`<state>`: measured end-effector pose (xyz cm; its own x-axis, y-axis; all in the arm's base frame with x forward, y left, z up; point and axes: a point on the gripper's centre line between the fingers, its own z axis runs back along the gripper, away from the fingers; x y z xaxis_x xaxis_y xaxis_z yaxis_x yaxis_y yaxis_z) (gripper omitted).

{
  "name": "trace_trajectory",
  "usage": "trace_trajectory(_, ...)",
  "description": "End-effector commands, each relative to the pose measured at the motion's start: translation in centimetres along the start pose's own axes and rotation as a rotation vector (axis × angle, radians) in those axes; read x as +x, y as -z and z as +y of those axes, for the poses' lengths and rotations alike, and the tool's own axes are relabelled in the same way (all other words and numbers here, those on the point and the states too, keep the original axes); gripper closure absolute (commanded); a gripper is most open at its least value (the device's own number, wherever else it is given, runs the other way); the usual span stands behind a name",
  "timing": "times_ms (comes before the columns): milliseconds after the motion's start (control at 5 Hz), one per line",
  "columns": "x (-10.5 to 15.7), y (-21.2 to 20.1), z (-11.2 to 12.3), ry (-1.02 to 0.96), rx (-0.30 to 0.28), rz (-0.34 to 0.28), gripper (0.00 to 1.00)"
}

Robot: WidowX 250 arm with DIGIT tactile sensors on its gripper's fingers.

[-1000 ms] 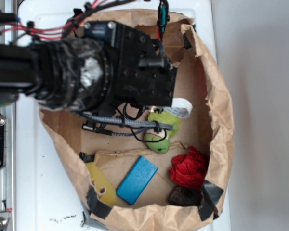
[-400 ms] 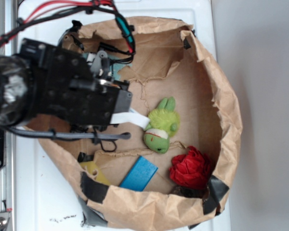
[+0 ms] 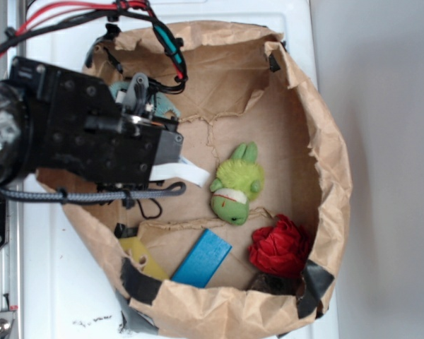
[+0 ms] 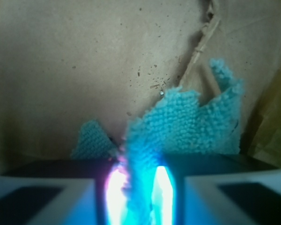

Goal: Grab the blue cloth.

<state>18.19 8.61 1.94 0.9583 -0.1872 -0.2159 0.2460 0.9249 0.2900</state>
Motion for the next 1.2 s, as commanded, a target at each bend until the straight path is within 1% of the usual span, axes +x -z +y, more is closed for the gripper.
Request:
trace_trajectory(0,0.1,-0.5,0.8,-0.038,-0.019,-0.018,1.0)
trace_trajectory(200,3.0,-4.0,2.5,-0.077,-0.081,-0.055,1.0)
trace_trajectory(400,4.0,-7.6,2.8,-0.113,-0.169,-0.1,1.0)
trace_trajectory(600,5.5,-10.1,3.4,-0.131,-0.224,-0.128,1.0)
trace_trajectory(800,6.6,-13.5,4.5,-0.134,-0.317,-0.179,1.0)
trace_trajectory(1000,7.2,-15.9,4.9,-0.134,-0.384,-0.226,1.0)
